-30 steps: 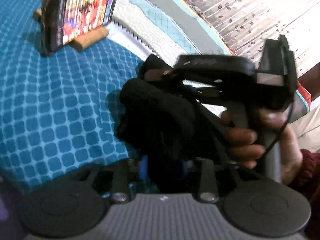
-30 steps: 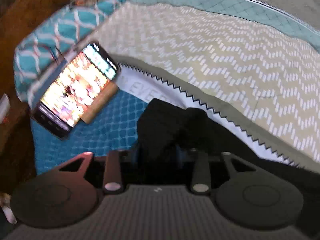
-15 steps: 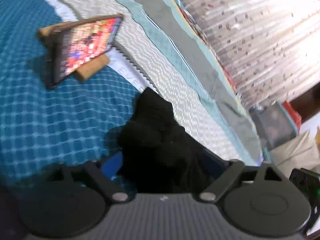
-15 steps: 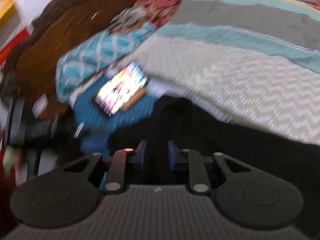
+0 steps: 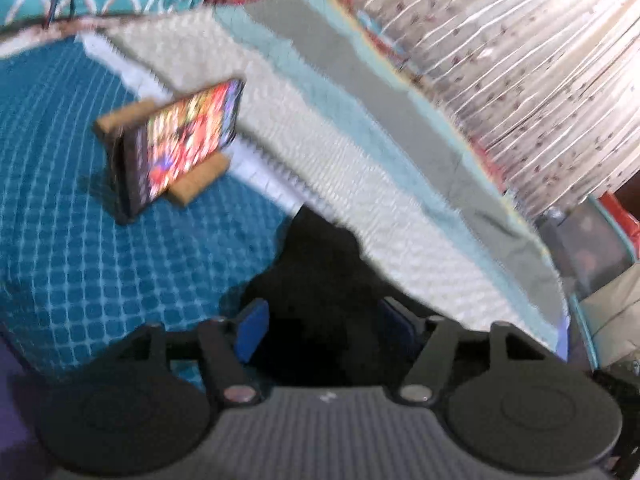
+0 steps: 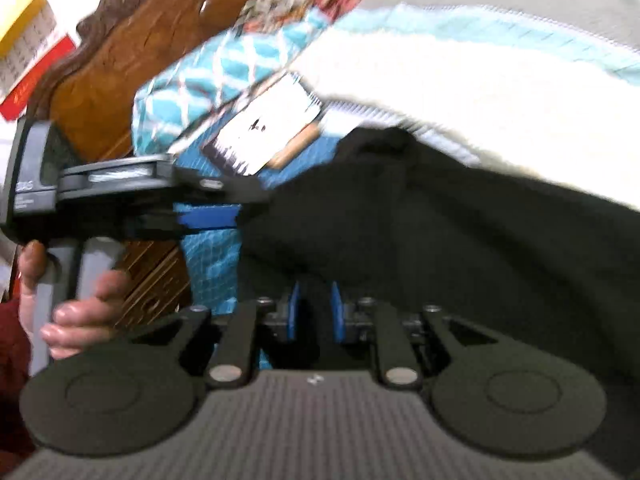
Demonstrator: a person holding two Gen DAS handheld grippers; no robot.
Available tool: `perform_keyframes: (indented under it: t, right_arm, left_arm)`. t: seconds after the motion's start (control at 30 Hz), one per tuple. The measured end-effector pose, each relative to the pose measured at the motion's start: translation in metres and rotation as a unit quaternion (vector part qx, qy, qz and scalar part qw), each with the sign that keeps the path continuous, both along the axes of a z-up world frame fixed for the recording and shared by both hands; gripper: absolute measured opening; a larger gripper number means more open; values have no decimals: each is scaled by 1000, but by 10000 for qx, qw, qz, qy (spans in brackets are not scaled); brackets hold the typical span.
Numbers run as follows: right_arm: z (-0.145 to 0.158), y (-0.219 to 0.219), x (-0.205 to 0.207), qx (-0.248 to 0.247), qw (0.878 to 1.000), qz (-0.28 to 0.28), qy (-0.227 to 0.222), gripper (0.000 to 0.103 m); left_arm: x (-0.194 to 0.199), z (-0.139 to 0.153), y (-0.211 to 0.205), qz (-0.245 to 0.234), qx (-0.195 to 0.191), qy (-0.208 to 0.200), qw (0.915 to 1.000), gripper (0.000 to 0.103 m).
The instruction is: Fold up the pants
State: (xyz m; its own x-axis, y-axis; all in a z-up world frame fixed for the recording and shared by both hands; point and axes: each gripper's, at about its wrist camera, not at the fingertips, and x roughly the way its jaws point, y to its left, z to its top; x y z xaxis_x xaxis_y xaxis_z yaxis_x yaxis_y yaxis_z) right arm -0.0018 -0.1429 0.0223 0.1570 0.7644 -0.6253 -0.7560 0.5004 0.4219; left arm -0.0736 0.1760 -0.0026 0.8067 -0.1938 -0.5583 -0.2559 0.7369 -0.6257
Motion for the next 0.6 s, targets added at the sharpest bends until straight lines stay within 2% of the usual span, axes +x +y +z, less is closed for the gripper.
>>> perform_keyframes:
  t: [0.07,0.17,0.27,0.4,0.6]
  right_arm:
    - [0,-27,0,12,9993,-369,-110,24]
    - [-3,-75,3,-26,9937,-1099,-220,24]
    - [-16,-127,9,-267,9785,-2035,-192,24]
    - [-30,-207,9,-425,9423,-3320,-46,27]
    - [-39,-327,-20,-543,8649,-4989,22,25]
  left_arm:
    - [4,16,-12,-105,247,-121,9996,64]
    - [22,27,-45,-566,534,-321,9965,71]
    - [43,25,-85,-1148,681,-235,9908,71]
    - [68,1,-137,-1757,795,152,9811,71]
    - [82,-36,-193,-2204,1175,860,9645,72]
